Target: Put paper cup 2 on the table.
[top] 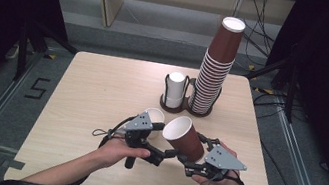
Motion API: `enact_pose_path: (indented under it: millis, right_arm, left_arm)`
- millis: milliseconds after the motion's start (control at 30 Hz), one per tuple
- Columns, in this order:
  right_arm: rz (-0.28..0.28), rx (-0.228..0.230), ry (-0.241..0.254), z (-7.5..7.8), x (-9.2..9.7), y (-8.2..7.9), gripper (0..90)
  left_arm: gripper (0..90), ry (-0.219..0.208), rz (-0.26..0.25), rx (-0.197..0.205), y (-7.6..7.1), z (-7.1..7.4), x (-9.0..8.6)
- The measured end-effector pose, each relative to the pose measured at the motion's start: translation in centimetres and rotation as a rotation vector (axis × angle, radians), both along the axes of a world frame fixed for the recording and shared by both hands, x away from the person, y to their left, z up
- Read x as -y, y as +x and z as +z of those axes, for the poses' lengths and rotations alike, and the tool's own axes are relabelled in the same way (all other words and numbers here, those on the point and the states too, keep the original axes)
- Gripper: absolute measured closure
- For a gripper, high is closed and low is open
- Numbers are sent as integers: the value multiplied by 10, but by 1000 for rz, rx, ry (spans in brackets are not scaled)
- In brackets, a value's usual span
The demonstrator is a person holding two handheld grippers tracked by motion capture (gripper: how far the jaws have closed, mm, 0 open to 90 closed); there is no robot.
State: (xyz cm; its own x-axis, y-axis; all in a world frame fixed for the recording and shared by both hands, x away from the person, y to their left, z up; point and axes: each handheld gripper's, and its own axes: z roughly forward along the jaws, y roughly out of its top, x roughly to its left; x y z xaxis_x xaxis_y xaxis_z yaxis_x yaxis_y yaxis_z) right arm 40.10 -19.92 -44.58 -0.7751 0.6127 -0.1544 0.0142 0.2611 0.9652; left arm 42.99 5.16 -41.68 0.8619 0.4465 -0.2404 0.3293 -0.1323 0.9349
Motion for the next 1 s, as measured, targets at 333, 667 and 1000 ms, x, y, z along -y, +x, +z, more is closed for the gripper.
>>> enact_pose_path:
  millis: [333,667,1000]
  right_arm:
    - [18,23,-12,-1,-3,2,198]
    - [46,-9,15,-3,-7,0,199]
    - [41,6,11,-2,-5,4,198]
  left_arm:
    - [0,-12,4,-5,5,0,5]
    - [0,-5,11,-15,6,-3,12]
    - [0,-39,24,-49,9,-3,15]
